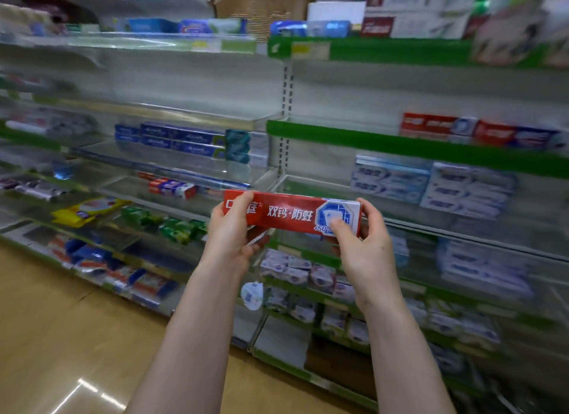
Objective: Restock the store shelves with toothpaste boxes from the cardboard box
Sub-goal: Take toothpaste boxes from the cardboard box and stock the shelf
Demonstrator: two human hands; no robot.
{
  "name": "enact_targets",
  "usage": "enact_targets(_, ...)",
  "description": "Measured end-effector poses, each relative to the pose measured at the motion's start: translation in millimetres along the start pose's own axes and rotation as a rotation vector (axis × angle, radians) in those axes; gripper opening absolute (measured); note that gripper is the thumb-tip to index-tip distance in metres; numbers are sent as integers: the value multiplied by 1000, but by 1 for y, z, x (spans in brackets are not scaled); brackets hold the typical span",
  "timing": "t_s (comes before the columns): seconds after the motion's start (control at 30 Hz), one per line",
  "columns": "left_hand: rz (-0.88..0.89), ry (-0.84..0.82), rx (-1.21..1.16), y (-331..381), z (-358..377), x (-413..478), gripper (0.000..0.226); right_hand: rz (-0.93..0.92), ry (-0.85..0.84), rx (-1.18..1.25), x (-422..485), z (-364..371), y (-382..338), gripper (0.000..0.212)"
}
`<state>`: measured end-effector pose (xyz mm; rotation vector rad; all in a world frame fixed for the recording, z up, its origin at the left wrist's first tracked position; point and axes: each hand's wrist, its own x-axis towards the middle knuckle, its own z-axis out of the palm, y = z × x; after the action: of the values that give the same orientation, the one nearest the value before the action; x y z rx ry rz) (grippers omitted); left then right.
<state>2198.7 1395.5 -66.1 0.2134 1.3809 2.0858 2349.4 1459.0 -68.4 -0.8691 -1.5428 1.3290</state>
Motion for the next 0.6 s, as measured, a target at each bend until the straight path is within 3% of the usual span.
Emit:
enact_targets(0.33, -58, -210, 4, -35, 110, 30, 34, -39, 230, -65, 54, -73, -3, 51)
enact_targets(0.6, -65, -335, 8, -35, 190, 80, 46, -95, 336, -63, 125, -98, -12, 48)
